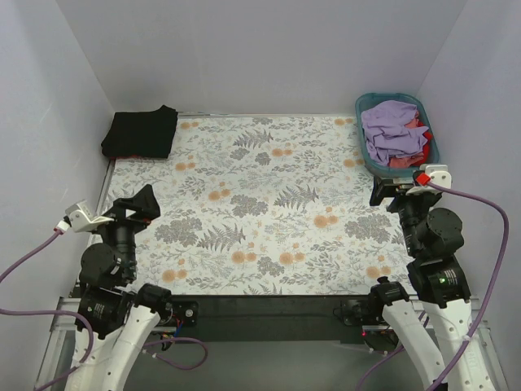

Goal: Fold and stack the t-shirts
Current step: Grab the tshirt from the pile

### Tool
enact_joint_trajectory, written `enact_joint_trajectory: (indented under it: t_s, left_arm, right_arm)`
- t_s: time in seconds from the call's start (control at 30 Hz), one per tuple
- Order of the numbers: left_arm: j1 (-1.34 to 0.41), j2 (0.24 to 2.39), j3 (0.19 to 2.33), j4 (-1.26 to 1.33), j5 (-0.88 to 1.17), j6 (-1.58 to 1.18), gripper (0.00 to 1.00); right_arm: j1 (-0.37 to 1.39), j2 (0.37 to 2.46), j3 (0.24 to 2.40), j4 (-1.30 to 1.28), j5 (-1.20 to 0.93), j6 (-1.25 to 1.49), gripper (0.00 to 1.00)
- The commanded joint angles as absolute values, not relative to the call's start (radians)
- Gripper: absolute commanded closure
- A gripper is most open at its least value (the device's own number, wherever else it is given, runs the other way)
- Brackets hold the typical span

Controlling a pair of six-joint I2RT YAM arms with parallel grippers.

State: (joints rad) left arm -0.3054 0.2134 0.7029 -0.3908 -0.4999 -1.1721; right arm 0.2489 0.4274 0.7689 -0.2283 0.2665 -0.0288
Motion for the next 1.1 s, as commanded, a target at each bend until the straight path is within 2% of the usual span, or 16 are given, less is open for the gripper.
enact_joint_trajectory:
  t_s: [0.0, 0.3, 0.5, 0.67, 0.77, 0.83, 1.07]
  left_arm:
    - [-0.310, 0.199, 0.672, -0.354, -0.480, -1.170, 0.02]
    - [-0.310, 0.184, 0.554, -0.295, -0.430, -1.207, 0.02]
    - [-0.310, 0.161, 0.469, -0.310, -0.322, -1.318, 0.02]
    - [-0.310, 0.158, 0.471, -0.324, -0.333, -1.318, 0.02]
    - [-0.310, 0.156, 0.469, -0.324, -0.339, -1.321, 0.02]
    - [-0.310, 0.156, 0.468, -0.324, -0.347, -1.316, 0.03]
    - [-0.310, 0.150, 0.459, -0.310, -0.338, -1.315, 0.04]
  right_arm:
    - [0.250, 0.442, 0.765, -0.167, 0.272, -0.015, 0.02]
    - [0.250, 0.572, 0.779, -0.158, 0.158, 0.047, 0.01]
    - [0.248, 0.854, 0.940, -0.140, 0.072, 0.098, 0.02]
    - [0.163, 1.169, 1.133, -0.173, 0.147, 0.149, 0.02]
    - [0.060, 1.310, 1.233, -0.170, 0.141, 0.239, 0.06]
    - [0.014, 1.403, 1.284, -0.147, 0.127, 0.267, 0.16]
    - [-0.188, 1.630, 1.351, -0.054, 0.037, 0.373, 0.23]
